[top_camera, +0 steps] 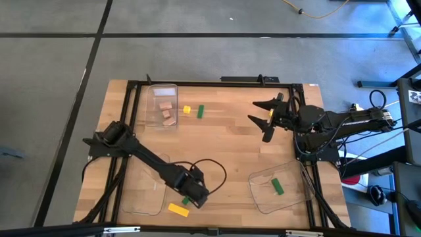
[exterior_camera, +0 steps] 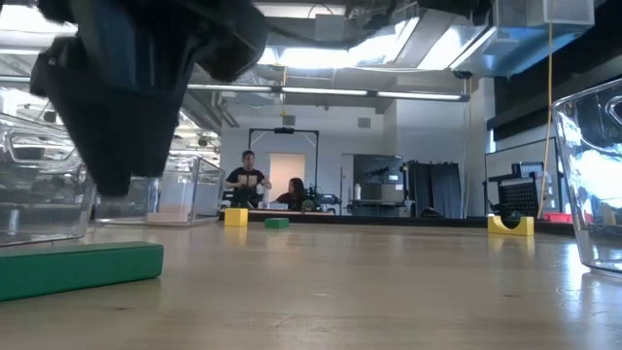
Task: Sort & place blocks by color
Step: Put the bottom green block into the bottom right transparent bin
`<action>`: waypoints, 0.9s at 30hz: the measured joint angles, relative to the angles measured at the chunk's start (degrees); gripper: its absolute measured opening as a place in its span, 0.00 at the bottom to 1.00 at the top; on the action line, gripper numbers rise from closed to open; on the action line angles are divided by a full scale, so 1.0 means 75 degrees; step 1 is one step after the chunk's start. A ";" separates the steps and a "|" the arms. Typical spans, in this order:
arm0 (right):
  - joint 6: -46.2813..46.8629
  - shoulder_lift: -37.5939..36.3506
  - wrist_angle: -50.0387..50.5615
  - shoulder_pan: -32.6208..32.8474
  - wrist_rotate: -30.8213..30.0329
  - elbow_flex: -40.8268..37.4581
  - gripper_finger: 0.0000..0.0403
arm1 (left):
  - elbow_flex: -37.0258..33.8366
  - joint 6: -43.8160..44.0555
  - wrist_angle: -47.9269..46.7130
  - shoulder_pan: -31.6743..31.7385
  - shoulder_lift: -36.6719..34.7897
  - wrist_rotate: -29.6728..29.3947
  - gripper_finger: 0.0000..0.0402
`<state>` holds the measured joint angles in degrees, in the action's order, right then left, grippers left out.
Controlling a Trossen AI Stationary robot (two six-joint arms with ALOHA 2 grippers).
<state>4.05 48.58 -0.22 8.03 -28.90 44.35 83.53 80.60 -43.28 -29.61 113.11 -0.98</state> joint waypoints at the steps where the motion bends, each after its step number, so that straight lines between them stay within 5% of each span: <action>1: 0.0010 0.0000 0.0025 0.0003 0.0000 -0.0002 0.70 | 0.0000 -0.0004 0.0037 -0.0001 0.0053 0.0017 0.46; 27: 0.0000 0.0003 0.0276 0.0000 -0.0004 -0.0002 0.70 | -0.0311 -0.0224 0.0219 -0.0061 0.0133 -0.0336 0.46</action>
<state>4.05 48.60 1.85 8.03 -28.93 44.34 81.19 78.91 -41.64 -30.06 114.10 -3.50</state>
